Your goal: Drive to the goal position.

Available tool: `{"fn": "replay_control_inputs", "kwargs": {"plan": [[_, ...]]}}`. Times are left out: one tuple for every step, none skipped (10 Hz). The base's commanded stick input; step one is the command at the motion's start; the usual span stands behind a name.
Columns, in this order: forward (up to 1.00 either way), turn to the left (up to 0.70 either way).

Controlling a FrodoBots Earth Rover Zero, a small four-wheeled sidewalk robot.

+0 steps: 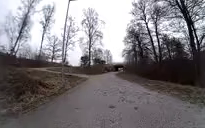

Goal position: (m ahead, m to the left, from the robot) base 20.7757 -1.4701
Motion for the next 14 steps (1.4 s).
{"fn": "replay_control_inputs", "kwargs": {"plan": [[0.7, 0.0], [0.7, 0.0], [0.7, 0.0], [0.7, 0.0], [0.7, 0.0], [0.7, 0.0], [0.7, 0.0], [0.7, 0.0], [0.7, 0.0], [0.7, 0.0], [0.7, 0.0], [0.7, 0.0], [0.7, 0.0], [0.7, 0.0]]}}
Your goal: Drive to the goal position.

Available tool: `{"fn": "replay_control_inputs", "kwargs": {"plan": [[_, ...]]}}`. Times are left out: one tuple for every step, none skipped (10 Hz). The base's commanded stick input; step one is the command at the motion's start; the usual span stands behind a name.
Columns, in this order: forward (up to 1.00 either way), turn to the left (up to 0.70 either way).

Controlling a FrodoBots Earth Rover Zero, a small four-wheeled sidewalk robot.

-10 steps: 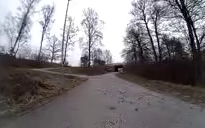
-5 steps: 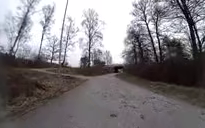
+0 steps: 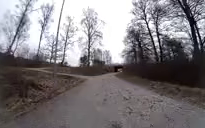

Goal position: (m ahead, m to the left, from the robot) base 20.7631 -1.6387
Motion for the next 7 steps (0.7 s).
{"fn": "replay_control_inputs", "kwargs": {"plan": [[0.7, -0.01], [0.7, -0.12], [0.7, -0.18], [0.7, 0.0], [0.7, 0.0], [0.7, 0.0], [0.7, 0.0]]}}
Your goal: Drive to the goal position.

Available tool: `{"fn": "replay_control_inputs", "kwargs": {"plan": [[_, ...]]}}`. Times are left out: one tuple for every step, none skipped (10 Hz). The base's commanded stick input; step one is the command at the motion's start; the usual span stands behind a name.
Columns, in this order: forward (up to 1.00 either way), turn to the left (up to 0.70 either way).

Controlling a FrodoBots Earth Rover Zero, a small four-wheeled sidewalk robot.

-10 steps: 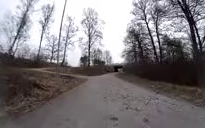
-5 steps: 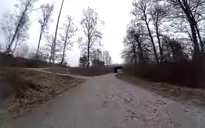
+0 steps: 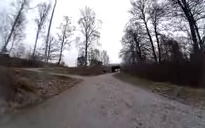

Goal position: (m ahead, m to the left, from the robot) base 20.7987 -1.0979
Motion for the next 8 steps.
{"fn": "replay_control_inputs", "kwargs": {"plan": [[0.7, 0.0], [0.7, 0.0], [0.7, 0.0], [0.7, 0.0], [0.7, 0.0], [0.7, 0.0], [0.7, 0.0], [0.7, 0.0]]}}
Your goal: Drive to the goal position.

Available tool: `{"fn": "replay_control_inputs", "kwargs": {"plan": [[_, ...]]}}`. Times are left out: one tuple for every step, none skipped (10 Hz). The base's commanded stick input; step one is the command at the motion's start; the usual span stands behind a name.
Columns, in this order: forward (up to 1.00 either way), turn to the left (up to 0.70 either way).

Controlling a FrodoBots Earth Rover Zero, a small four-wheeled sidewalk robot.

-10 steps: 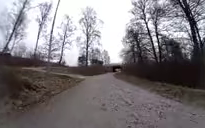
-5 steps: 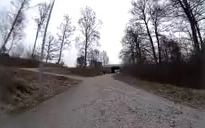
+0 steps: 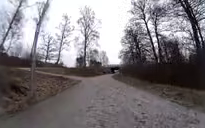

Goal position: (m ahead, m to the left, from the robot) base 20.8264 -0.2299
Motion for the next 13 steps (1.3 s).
{"fn": "replay_control_inputs", "kwargs": {"plan": [[0.7, -0.05], [0.7, -0.18], [0.7, -0.12], [0.7, -0.03], [0.7, 0.0], [0.7, 0.0], [0.7, 0.0], [0.7, 0.0], [0.7, 0.0], [0.7, 0.0], [0.7, 0.0], [0.7, 0.0], [0.7, 0.0]]}}
